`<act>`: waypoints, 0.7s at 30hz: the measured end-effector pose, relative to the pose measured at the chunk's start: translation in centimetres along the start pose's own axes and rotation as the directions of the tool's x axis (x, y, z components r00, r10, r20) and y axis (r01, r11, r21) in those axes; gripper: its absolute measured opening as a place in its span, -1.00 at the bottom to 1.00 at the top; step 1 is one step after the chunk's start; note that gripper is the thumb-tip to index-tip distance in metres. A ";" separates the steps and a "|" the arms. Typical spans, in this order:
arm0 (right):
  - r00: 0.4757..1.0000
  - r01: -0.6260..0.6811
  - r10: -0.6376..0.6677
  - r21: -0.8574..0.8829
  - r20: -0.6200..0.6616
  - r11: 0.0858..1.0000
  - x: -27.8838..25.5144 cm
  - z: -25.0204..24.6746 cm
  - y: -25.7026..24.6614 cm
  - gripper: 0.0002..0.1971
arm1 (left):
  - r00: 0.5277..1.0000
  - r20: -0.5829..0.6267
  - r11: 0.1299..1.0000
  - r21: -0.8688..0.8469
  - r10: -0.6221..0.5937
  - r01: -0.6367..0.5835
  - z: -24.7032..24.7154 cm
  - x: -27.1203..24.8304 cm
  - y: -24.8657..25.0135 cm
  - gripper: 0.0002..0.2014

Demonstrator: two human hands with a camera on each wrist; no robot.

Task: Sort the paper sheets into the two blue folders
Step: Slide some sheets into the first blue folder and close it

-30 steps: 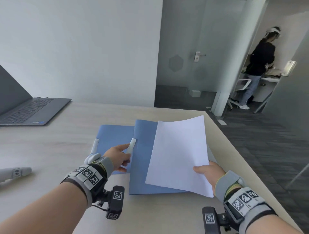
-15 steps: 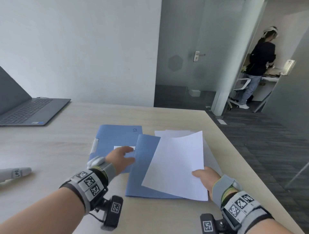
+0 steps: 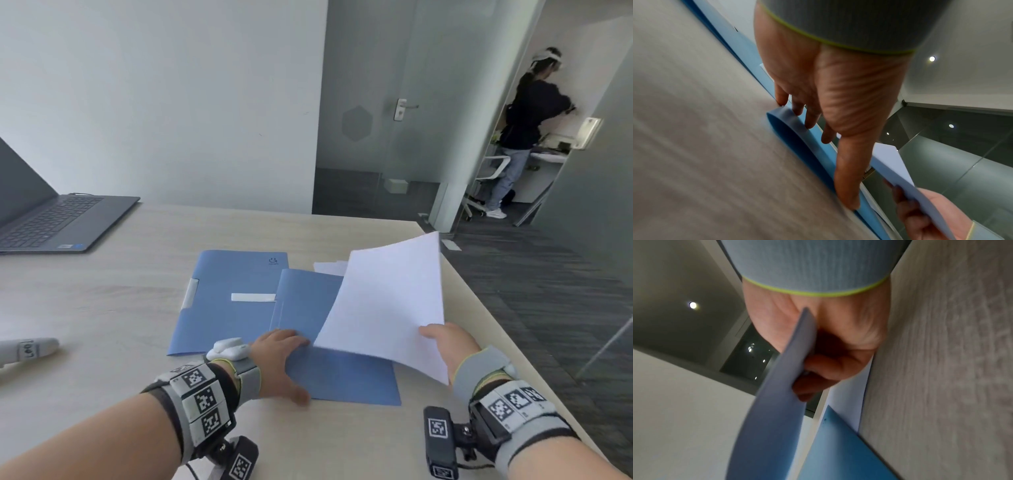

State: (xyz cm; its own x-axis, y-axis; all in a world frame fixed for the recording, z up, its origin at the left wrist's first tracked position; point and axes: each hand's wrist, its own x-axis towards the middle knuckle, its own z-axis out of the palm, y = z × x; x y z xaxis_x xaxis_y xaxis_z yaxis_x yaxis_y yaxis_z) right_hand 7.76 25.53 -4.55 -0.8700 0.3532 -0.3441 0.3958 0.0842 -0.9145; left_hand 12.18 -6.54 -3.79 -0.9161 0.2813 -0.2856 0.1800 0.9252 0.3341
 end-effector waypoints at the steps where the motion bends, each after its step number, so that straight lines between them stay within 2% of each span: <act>1: 0.999 -0.008 0.011 0.076 -0.037 0.997 0.1 -0.2 -0.1 -0.61 | 1.000 0.015 0.999 0.043 0.000 -0.001 0.2 -0.1 0.1 0.03; 2: 0.997 -0.017 0.028 0.158 -0.065 0.987 0.0 -0.5 -0.2 -0.63 | 1.000 0.017 0.997 0.071 0.002 -0.003 0.2 -0.2 0.2 0.07; 5: 0.990 -0.075 0.114 0.387 -0.078 0.919 -0.4 -1.3 -0.8 -0.96 | 1.000 0.000 0.994 0.108 0.001 -0.001 -0.2 -0.2 0.3 0.05; 7: 0.986 -0.097 0.154 0.509 -0.070 0.855 0.1 -2.0 -0.7 -0.96 | 1.000 -0.007 0.995 0.102 -0.016 0.016 -0.6 -0.2 0.4 -0.04; 8: 0.984 -0.092 0.161 0.570 -0.072 0.817 0.4 -2.3 -0.6 -0.88 | 0.999 -0.026 0.995 0.089 -0.031 0.033 -0.8 -0.2 0.5 -0.12; 10: 0.975 -0.083 0.200 0.668 -0.101 0.739 1.0 -2.9 -0.3 -0.79 | 0.994 -0.102 0.997 0.053 -0.051 0.056 -1.4 -0.6 0.6 -0.26; 12: 0.956 -0.070 0.249 0.701 -0.155 0.709 1.2 -3.2 -0.4 -0.83 | 0.978 -0.200 0.998 -0.006 -0.063 0.063 -2.3 -1.0 0.8 -0.31; 15: 0.946 -0.067 0.258 0.659 -0.197 0.749 1.1 -3.2 -0.4 -0.90 | 0.942 -0.305 0.984 -0.145 -0.141 0.101 -3.0 -1.0 0.4 -0.25; 17: 0.959 -0.074 0.219 0.588 -0.179 0.805 0.7 -2.6 -0.5 -0.89 | 0.916 -0.325 0.948 -0.282 -0.236 0.144 -2.8 -0.7 -0.2 -0.26; 19: 0.979 -0.065 0.143 0.438 -0.147 0.896 0.0 -1.6 -0.4 -0.92 | 0.893 -0.300 0.858 -0.489 -0.336 0.159 -2.5 -0.4 -1.0 -0.38; 21: 0.995 -0.031 0.052 0.240 -0.081 0.970 -0.8 -0.2 -0.5 -0.84 | 0.872 -0.255 0.718 -0.680 -0.419 0.146 -2.3 -0.2 -1.7 -0.60</act>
State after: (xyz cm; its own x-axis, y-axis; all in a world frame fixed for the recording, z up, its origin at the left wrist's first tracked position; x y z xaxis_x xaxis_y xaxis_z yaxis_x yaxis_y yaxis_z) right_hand 8.32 25.36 -3.80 -0.8213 0.4317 -0.3728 0.3409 -0.1526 -0.9276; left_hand 11.21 -8.77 -2.27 -0.9651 -0.2073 -0.1599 -0.2484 0.5321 0.8094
